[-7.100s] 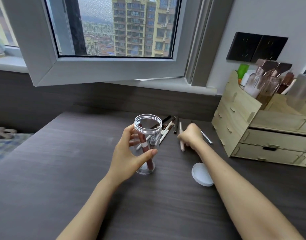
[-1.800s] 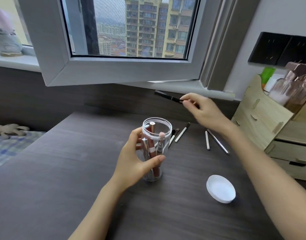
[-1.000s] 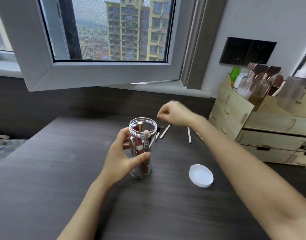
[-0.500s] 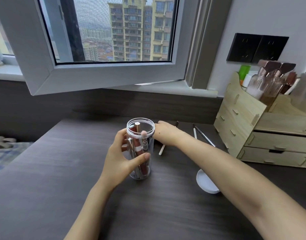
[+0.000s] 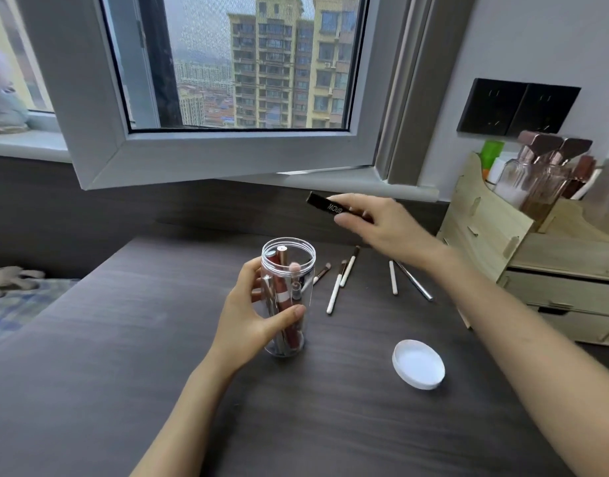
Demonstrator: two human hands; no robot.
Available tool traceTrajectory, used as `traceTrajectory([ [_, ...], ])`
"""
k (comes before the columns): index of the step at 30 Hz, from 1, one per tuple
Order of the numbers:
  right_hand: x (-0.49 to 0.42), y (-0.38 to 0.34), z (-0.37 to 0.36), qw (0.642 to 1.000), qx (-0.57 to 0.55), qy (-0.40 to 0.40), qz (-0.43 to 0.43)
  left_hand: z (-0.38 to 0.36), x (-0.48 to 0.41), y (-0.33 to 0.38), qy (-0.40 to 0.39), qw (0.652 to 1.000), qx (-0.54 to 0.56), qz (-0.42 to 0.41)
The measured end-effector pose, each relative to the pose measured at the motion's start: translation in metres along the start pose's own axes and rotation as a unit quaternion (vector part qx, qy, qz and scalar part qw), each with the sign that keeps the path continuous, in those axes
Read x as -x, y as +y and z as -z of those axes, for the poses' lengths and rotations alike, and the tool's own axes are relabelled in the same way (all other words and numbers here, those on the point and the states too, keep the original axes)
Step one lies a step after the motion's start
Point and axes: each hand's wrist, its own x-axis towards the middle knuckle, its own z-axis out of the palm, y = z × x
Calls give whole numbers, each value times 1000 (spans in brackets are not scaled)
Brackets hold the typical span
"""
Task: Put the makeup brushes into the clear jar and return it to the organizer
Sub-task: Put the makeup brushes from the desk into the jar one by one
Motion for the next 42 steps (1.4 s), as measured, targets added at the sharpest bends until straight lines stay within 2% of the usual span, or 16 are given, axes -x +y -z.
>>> traceTrajectory([
  [2, 11, -29, 28, 998, -14, -63, 12, -1, 0, 1, -3, 1000, -2, -2],
  [4, 17, -50, 41, 992, 82, -94, 23, -2, 1, 3, -5, 1000, -4, -3],
  [7, 17, -76, 41, 958, 248, -139, 36, -4, 4, 5, -9, 1000, 0, -6],
  [10, 13, -93, 30, 926, 331, -167, 66, -7, 7, 7, -21, 1000, 4, -14],
  [15, 4, -107, 20, 915, 353, -153, 118, -9, 7, 8, -27, 999, 8, -18],
  [20, -6, -96, -2, 947, 273, -147, 82, -8, 7, 6, -29, 999, 6, -16],
  [22, -9, -82, -3, 969, 198, -144, 41, -8, 6, 5, -30, 999, 6, -17],
  [23, -10, -74, 0, 984, 119, -134, 15, -8, 6, 5, -31, 999, 5, -19],
  [25, -14, -52, 5, 997, -23, -65, -39, -8, 6, 5, -31, 999, 8, -20],
  [26, -16, -37, 3, 996, -43, -28, -70, -8, 5, 5, -30, 999, 9, -20],
  [28, -18, -4, -13, 988, 14, -19, -152, -7, 4, 5, -29, 999, 10, -22],
  [31, -12, 27, -61, 951, 115, -77, -278, -7, 3, 4, -24, 999, 9, -24],
  [35, -9, 38, -103, 925, 104, -98, -351, -8, 4, 3, -18, 999, 14, -22],
  [39, -6, 39, -110, 904, 79, -124, -402, -9, 4, 5, -16, 1000, 15, -23],
  [42, 0, 36, -101, 895, -22, -99, -434, -10, 5, 6, -20, 999, 11, -23],
])
